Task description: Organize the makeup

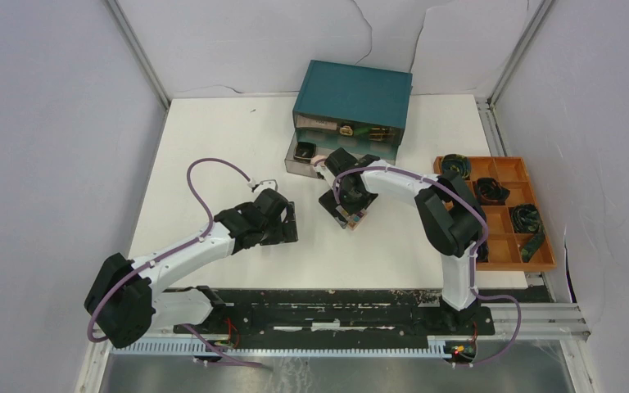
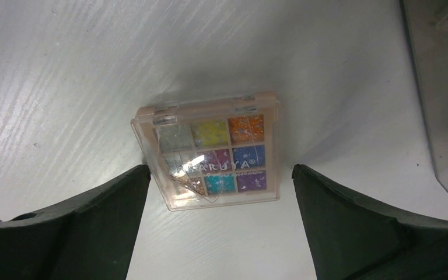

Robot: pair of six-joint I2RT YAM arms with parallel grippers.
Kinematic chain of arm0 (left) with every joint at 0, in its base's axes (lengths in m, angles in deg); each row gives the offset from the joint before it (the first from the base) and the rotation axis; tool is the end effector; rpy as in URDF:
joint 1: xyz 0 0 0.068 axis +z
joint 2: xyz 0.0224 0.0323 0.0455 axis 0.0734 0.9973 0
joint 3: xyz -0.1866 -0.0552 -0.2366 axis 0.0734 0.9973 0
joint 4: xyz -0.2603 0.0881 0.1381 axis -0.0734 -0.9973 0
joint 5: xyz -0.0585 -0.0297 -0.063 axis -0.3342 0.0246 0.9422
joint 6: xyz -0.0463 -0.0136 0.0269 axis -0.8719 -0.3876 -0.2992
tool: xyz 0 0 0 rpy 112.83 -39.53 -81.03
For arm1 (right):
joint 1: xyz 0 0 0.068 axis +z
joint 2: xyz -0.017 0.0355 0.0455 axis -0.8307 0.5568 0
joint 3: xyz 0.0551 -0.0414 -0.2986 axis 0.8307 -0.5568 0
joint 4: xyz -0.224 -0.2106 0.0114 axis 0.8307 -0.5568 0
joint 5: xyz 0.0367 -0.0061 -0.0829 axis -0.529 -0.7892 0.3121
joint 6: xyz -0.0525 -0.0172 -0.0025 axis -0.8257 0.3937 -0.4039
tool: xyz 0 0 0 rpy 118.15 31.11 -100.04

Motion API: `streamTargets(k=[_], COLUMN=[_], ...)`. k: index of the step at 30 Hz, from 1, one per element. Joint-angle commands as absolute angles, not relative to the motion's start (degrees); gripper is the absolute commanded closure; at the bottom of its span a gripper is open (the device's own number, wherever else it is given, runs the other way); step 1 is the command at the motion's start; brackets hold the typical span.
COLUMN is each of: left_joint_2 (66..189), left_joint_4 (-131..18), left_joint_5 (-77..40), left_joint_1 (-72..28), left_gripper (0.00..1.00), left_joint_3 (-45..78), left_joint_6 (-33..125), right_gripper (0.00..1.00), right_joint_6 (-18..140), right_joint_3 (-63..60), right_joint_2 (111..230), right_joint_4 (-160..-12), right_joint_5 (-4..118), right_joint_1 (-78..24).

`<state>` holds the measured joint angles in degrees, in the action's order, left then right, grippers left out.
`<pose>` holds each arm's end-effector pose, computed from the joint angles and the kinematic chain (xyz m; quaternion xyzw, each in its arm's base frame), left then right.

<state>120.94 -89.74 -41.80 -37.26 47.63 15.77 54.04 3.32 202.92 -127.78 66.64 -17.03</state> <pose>0.1983 -0.1624 0.2144 -0.0354 0.9547 -0.0827 0.2836 0.3466 0.2806 0.1678 -0.3328 0.9345 0.0271 0.1237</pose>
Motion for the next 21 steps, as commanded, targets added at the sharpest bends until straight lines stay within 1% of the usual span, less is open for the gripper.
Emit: streamTargets(k=[1, 5, 8, 9, 10, 13, 14, 15, 21], left_joint_2=[121.18, 121.3, 121.32, 121.31, 121.28, 121.11, 121.1, 121.09, 120.87], left_joint_4=[-88.29, -88.12, -88.12, -88.05, -87.96, -87.57, -87.42, -87.27, -87.09], left_joint_5=[-42.93, -42.76, -42.75, -42.64, -42.53, -42.17, -42.12, -42.0, -41.89], left_joint_1=[-36.95, -37.01, -36.99, -37.02, -37.01, -37.01, -37.01, -37.0, -37.03], left_gripper=[0.01, 0.01, 0.01, 0.01, 0.01, 0.01, 0.01, 0.01, 0.01], left_joint_3=[47.32, 47.47, 47.55, 47.59, 47.76, 48.31, 48.37, 48.49, 48.52], left_joint_6=[13.44, 13.41, 13.45, 13.41, 13.4, 13.41, 13.39, 13.49, 14.15], right_gripper=[0.0, 0.01, 0.1, 0.15, 0.22, 0.52, 0.58, 0.59, 0.59], right_joint_6=[54.09, 54.79, 55.52, 56.03, 56.38, 57.71, 58.02, 58.23, 59.64], right_joint_3=[3.83, 3.67, 3.84, 3.75, 3.67, 3.16, 2.92, 2.78, 6.22], right_joint_2=[203.86, 204.8, 205.01, 204.85, 204.6, 203.51, 203.02, 202.41, 197.09], right_joint_4=[-125.54, -124.67, -124.98, -125.08, -125.34, -125.81, -125.93, -126.06, -130.27], right_joint_5=[64.7, 65.94, 66.43, 66.71, 66.95, 68.15, 68.44, 68.58, 68.18], right_joint_1=[-17.0, -17.05, -17.02, -17.04, -17.05, -16.96, -16.94, -16.9, -16.11])
